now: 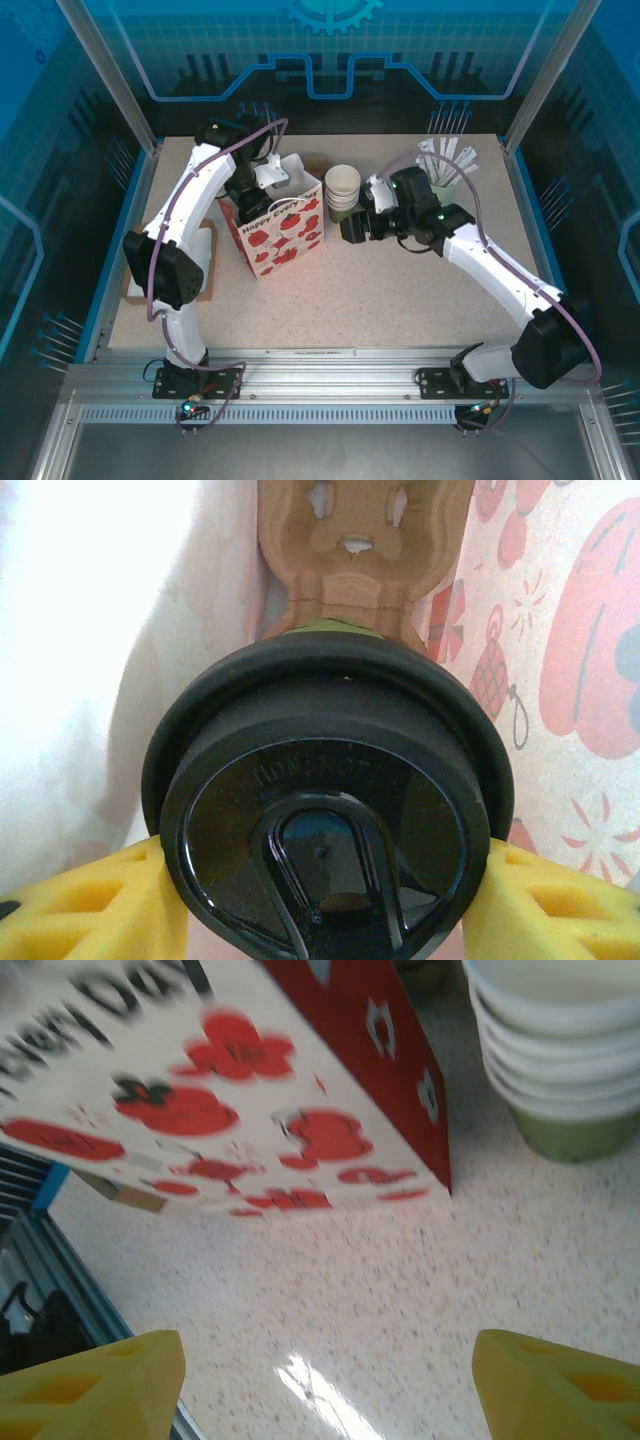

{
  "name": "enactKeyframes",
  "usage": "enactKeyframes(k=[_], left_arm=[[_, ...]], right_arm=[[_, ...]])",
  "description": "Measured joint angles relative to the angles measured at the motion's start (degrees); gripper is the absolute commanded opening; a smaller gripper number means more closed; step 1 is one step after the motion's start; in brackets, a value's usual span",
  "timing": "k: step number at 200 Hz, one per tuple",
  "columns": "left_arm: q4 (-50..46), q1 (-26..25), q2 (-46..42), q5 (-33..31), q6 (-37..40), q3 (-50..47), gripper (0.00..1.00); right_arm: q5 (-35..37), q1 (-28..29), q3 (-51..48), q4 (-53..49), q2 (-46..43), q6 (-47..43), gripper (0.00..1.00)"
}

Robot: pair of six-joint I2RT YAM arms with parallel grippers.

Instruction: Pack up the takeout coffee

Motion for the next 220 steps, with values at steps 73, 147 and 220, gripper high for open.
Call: enactKeyframes(k=[73,147,220], left_arm=[[0.44,-0.61,0.00,0.00,0.02,-0.04,0.49],[0.44,-0.61,0.00,0.00,0.02,-0.13,0.49],[0.46,-0.61,0.00,0.00,0.02,-0.17,0.49]], right_arm=[[0.22,1.79,19.04,1.66,14.01,-0.46,0.56],[0.15,2.36,28.87,-1.03,22.12,-1.31,0.46],[-0.02,2.47,32.83,-2.89,24.00,-2.25,0.39]])
